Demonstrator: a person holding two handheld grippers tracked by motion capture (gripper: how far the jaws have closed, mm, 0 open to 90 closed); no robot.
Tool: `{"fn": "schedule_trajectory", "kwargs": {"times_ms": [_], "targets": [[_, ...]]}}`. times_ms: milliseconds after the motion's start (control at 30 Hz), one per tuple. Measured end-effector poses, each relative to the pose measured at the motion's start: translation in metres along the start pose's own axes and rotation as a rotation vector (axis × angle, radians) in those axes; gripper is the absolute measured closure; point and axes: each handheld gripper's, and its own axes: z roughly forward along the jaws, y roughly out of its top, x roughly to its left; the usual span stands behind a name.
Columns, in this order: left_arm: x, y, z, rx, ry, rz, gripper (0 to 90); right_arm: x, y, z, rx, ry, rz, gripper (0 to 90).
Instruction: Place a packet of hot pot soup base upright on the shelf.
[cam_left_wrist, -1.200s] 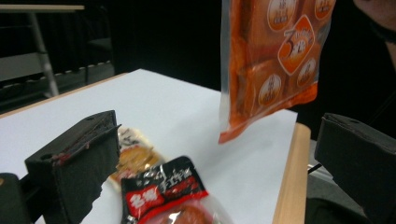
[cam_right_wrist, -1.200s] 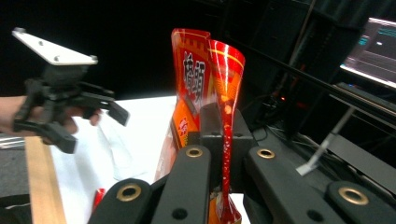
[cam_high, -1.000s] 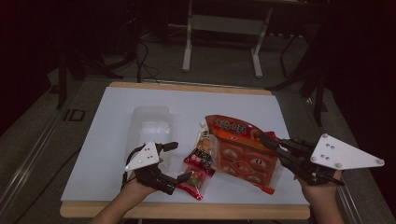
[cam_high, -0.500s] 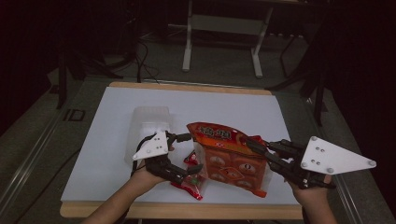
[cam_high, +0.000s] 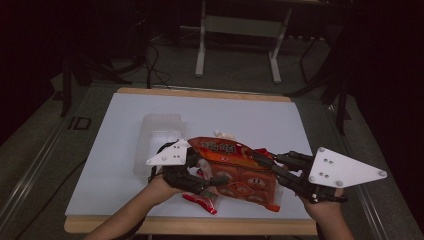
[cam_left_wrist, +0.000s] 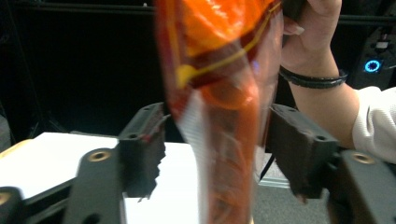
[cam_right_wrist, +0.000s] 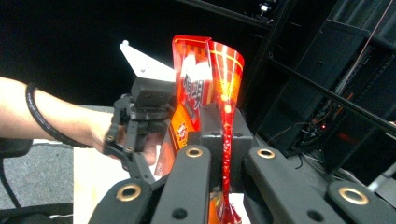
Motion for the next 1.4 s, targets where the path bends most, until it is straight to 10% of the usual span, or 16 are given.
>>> {"fn": "schedule_trajectory", "kwargs": {"times_ms": [400, 933, 1400], "targets": [[-0.004, 0.004, 0.003, 0.019, -0.045, 0.009, 70.0, -0.002, -0.009, 0.003, 0.006, 0.006, 0.016, 89.5], [-0.011, 0.014, -0.002, 0.046, -0.005, 0.031, 71.7, -0.01, -0.014, 0.0, -0.016, 0.046, 0.05, 87.0], [-0.013, 0.027, -0.017, 0.075, 0.138, 0.093, 71.8, -0.02, -0.015, -0.007, -0.093, -0.045, 0.101, 45.3]]}}
